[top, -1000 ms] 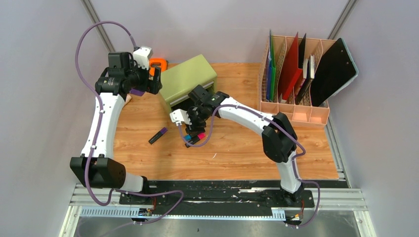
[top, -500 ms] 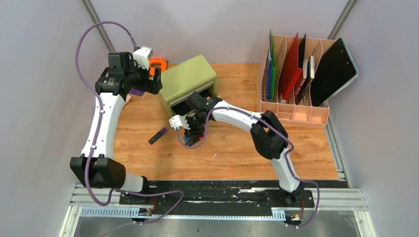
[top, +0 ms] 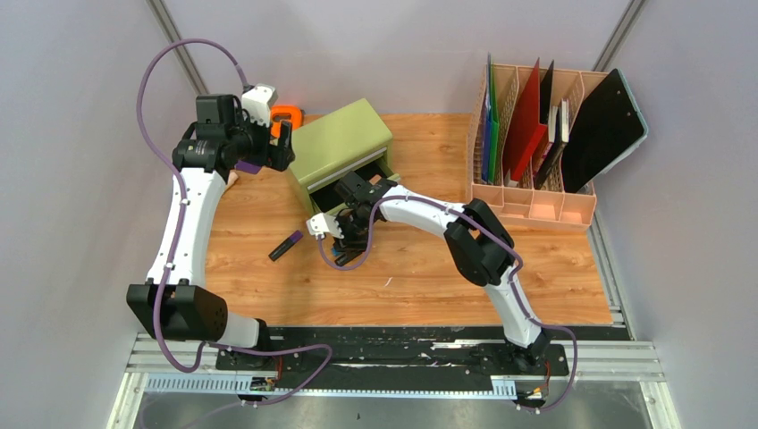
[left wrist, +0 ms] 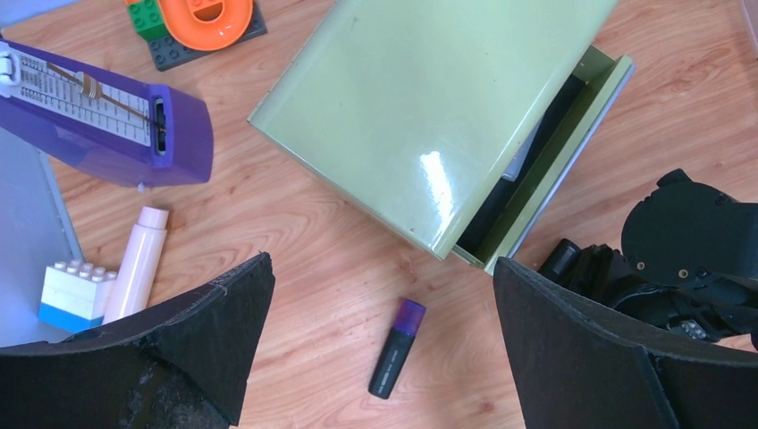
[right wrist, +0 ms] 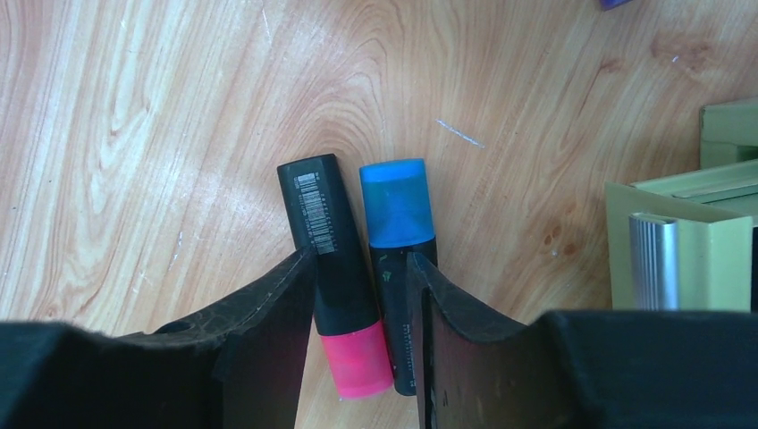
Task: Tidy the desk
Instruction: Pick up the stationery from the center of the board.
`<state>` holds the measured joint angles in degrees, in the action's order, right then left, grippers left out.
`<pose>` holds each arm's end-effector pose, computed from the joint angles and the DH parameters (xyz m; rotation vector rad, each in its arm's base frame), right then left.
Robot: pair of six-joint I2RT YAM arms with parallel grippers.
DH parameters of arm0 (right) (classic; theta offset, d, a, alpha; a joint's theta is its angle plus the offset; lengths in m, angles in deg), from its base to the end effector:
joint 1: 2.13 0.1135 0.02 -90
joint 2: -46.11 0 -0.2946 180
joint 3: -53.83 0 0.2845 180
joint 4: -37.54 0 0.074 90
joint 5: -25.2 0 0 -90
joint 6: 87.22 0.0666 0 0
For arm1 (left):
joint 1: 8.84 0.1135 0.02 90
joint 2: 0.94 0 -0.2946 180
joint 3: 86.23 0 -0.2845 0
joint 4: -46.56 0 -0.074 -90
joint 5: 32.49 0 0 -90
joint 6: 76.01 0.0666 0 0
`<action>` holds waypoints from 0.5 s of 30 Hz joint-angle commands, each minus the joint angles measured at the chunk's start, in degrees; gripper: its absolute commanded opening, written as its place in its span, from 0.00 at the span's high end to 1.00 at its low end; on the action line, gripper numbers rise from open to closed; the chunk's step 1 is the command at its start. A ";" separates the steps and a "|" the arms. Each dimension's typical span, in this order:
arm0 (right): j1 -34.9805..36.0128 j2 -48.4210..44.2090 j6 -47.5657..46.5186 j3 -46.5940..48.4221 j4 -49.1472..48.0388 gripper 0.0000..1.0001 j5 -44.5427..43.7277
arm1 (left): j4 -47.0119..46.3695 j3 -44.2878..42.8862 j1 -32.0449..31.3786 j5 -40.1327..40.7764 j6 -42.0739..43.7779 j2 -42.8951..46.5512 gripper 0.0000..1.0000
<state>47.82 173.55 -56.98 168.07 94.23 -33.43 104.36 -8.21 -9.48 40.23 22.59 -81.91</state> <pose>0.3087 0.4212 0.1596 -2.2546 1.4250 0.7049 0.3493 -0.0237 0.4240 0.3417 2.1642 -0.2552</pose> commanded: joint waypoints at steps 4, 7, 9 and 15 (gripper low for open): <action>-0.07 1.58 -0.79 3.07 -1.75 0.58 -0.21 | -0.80 -0.03 0.47 -0.94 -0.44 2.29 0.00; -0.19 2.05 -0.51 3.80 -1.77 0.58 -0.51 | -0.80 0.10 0.47 -1.04 -0.30 2.31 0.00; -0.36 2.43 -0.40 4.48 -1.77 0.58 -0.67 | -0.89 0.21 0.47 -1.26 -0.29 2.31 0.00; -0.45 3.23 -1.50 4.27 -1.79 0.58 -1.58 | -0.88 0.22 0.47 -1.31 -0.19 2.05 0.00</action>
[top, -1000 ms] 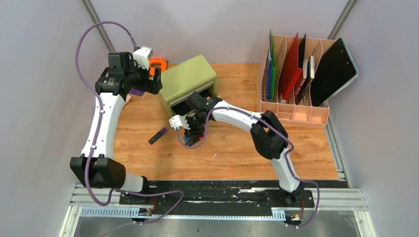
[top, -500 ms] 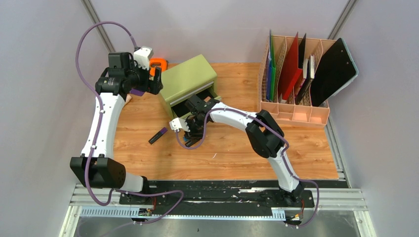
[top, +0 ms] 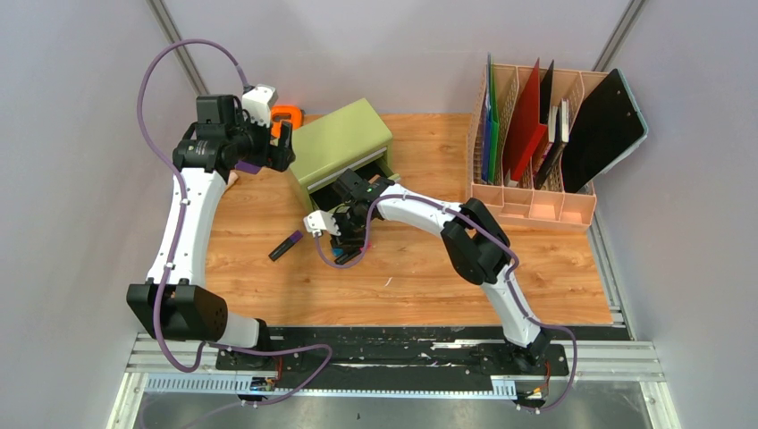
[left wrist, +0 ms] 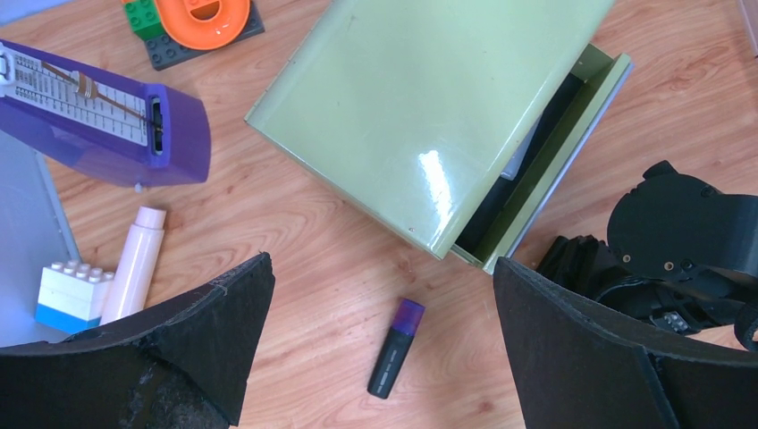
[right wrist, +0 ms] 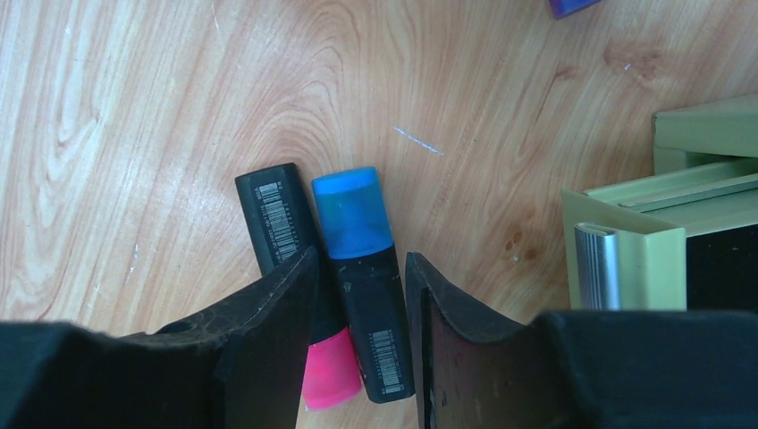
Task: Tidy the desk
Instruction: Pick up the stationery from the center of the board.
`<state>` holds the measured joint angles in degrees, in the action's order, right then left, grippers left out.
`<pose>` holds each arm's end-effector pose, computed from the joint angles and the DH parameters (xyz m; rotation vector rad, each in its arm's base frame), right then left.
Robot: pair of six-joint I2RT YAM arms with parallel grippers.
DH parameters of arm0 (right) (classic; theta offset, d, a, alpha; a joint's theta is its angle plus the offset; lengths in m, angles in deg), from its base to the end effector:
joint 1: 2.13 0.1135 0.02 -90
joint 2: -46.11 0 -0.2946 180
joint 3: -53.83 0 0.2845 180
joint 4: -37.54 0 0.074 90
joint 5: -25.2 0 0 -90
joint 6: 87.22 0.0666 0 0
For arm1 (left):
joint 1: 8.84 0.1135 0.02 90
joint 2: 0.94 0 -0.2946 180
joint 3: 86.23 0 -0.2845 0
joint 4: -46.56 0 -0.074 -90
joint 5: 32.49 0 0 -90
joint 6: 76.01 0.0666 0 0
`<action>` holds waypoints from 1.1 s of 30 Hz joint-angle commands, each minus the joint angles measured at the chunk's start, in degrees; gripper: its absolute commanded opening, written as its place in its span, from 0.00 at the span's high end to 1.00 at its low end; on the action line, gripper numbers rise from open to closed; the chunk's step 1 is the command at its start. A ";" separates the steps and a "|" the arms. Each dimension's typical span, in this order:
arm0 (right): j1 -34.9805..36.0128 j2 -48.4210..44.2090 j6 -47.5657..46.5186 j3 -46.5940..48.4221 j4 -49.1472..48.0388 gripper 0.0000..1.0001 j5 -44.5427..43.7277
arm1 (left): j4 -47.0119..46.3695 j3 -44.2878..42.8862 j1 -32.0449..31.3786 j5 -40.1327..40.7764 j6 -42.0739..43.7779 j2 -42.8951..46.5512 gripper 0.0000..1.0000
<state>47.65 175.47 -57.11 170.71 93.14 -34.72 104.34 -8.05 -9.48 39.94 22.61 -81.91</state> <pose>0.3192 0.4291 0.1577 -2.2397 1.4096 0.6623 0.3493 -0.0240 0.4231 0.3446 2.1655 -0.2611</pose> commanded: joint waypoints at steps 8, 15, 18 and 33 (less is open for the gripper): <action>-0.16 1.65 -3.34 -0.53 -0.46 0.58 -1.53 | -1.16 0.45 0.47 -0.91 -0.17 1.96 0.00; -0.66 1.00 -5.10 -3.81 0.02 0.58 -5.12 | -1.40 0.77 0.47 -0.98 -0.35 1.95 0.00; -1.28 0.36 -5.29 -4.94 0.02 0.58 -5.50 | -1.44 0.86 0.47 -0.91 -0.35 2.04 0.00; -1.42 -0.01 -5.42 -3.91 0.22 0.83 -6.07 | -1.61 1.01 0.47 -1.06 -0.36 2.00 0.00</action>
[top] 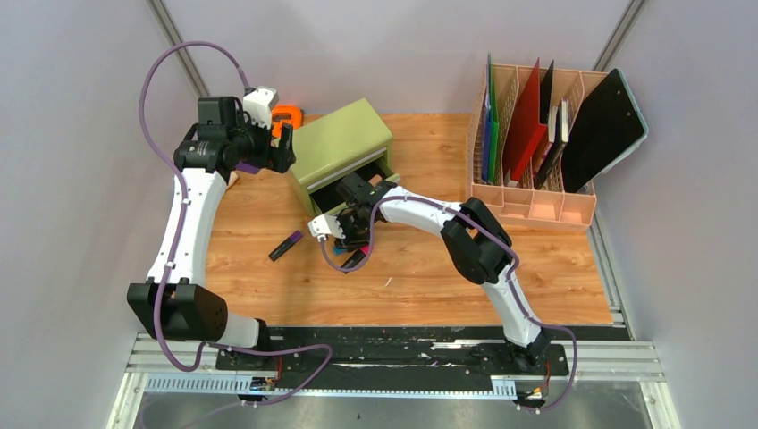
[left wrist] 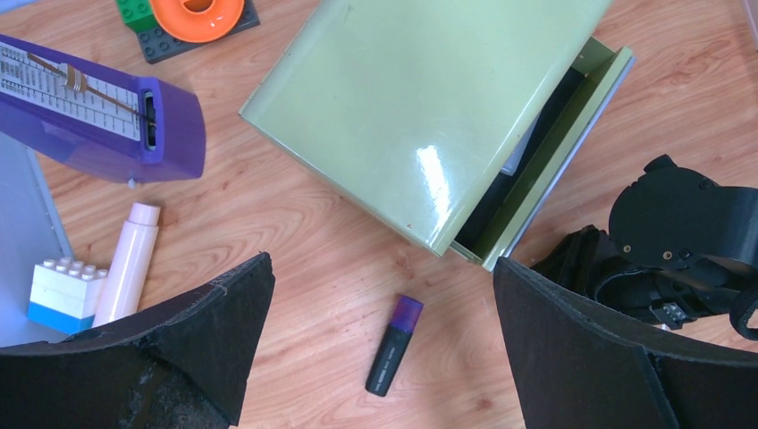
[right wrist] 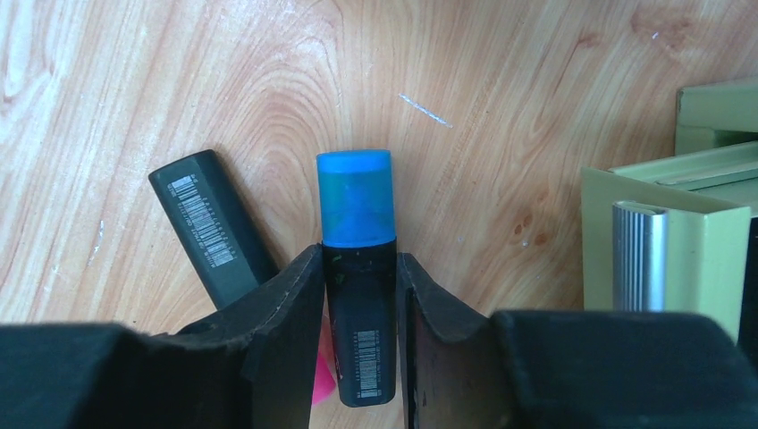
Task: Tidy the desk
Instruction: Pick up the stationery from the center of the board, then place the stationery in the drawer.
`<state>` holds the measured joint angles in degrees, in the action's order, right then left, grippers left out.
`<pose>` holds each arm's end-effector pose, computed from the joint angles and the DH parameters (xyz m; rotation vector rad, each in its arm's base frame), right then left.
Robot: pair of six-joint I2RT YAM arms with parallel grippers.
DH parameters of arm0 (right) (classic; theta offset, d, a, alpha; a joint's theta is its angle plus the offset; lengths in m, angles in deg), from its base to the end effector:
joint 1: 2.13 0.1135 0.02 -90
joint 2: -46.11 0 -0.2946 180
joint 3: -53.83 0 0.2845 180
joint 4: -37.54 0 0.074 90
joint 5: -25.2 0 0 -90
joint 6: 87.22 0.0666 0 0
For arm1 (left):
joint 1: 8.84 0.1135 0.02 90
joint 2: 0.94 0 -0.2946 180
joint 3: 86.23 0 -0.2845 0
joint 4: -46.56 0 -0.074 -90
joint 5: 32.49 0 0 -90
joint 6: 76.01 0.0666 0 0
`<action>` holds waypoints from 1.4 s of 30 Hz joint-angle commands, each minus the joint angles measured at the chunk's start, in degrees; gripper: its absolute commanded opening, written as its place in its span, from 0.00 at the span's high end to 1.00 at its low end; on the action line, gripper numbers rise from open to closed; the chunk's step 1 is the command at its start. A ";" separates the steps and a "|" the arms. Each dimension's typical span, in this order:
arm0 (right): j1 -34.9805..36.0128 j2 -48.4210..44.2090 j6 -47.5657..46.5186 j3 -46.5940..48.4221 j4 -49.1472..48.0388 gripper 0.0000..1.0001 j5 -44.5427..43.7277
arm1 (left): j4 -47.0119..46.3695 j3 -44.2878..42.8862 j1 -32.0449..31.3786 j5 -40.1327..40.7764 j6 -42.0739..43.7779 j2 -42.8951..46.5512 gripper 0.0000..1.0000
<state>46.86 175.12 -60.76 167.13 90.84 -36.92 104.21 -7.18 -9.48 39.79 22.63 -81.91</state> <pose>0.3222 0.4180 0.1413 -2.2800 1.3755 0.5925 0.3497 -0.0242 0.4177 0.3456 2.1775 -0.2665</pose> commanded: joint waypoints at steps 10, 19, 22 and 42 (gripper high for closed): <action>-0.58 -3.87 -3.32 2.97 3.54 0.97 -5.55 | -1.45 -0.04 0.47 -0.97 -0.36 1.88 0.00; -0.76 -8.24 -7.06 7.64 5.45 0.98 -10.07 | -1.27 -0.68 0.47 -0.84 -0.62 1.74 0.00; -1.51 -8.02 -8.29 10.13 5.53 0.97 -11.91 | -1.26 -0.78 0.47 -0.87 -0.67 1.69 0.00; -4.52 -0.56 -8.63 20.56 3.56 0.29 -14.48 | -1.35 -0.53 0.47 -1.19 -0.36 1.35 0.00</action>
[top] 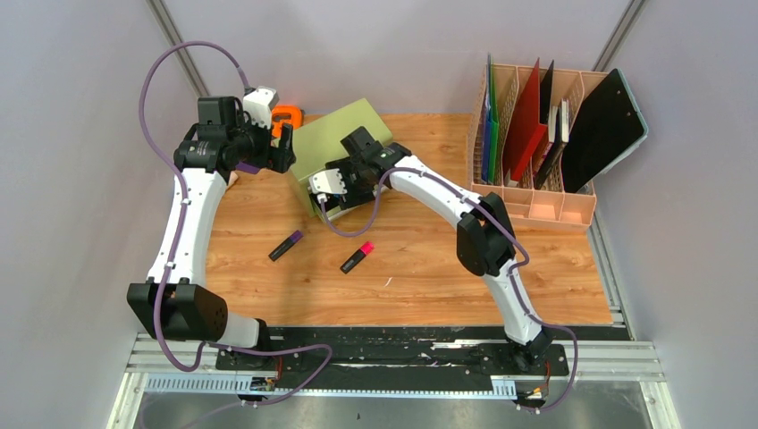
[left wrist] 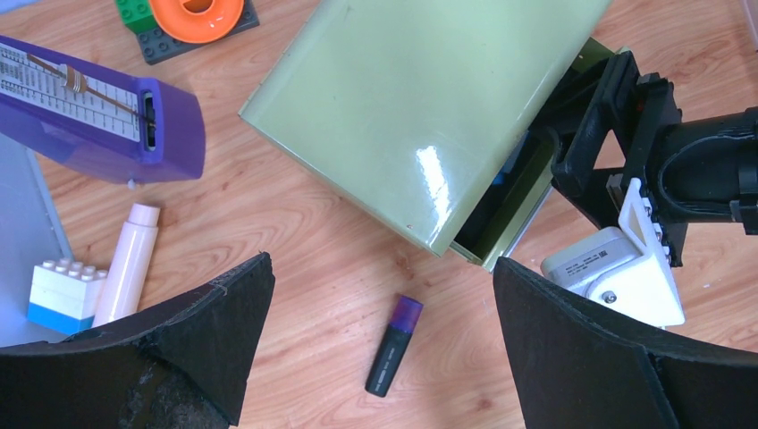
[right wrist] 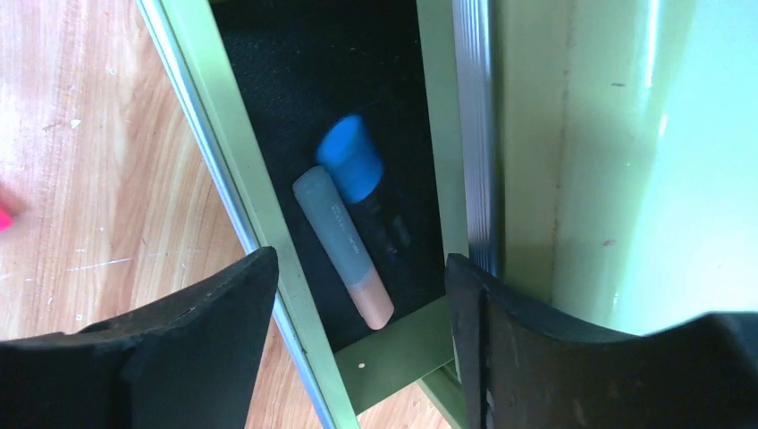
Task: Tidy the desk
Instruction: Place the stationery in the drawer, then pick up the stationery from the center of the board.
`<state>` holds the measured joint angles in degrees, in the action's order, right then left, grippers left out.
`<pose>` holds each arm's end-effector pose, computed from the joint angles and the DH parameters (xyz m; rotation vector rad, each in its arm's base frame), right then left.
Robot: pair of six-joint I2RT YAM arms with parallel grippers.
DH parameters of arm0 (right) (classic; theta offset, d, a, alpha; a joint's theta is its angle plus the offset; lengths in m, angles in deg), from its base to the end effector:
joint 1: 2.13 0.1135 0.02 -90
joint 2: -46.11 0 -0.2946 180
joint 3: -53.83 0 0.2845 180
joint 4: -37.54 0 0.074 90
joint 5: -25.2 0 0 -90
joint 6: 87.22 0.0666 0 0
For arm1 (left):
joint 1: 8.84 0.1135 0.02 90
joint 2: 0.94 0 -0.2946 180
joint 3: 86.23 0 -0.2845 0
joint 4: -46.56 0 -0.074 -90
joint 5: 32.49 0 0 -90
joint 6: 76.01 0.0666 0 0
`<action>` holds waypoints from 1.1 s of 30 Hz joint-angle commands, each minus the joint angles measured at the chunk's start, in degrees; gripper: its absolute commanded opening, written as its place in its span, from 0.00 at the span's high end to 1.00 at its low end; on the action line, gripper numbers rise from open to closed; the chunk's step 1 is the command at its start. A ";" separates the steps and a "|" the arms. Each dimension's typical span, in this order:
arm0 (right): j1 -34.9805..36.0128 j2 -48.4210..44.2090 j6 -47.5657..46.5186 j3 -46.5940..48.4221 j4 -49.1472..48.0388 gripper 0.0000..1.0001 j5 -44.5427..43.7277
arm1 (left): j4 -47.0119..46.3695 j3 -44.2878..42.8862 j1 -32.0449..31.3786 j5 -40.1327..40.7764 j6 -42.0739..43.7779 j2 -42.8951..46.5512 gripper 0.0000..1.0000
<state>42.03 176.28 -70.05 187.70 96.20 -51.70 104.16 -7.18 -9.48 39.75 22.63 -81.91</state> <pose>0.4010 0.4105 0.2433 -2.1737 1.2263 0.0825 0.3497 -0.0242 0.4178 0.3461 2.1765 -0.2671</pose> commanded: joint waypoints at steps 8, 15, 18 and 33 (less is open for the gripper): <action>0.63 -7.81 3.75 -5.69 -2.24 0.24 3.40 | -1.36 -0.85 0.47 -1.28 -0.59 1.30 0.00; 2.43 -12.33 7.66 -10.57 2.49 0.25 10.91 | -1.08 -1.69 0.47 -0.55 -0.85 0.91 0.00; 3.30 -12.85 9.12 -13.05 3.57 0.25 14.16 | -0.89 -2.19 0.47 -0.30 -1.20 0.67 0.00; 8.27 -10.47 7.36 -23.44 4.49 0.26 16.44 | -1.01 -1.21 0.47 -0.83 -1.13 1.80 0.00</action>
<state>49.72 164.94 -61.79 164.70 100.48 -37.65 104.21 -7.22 -9.48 39.57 22.13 -81.91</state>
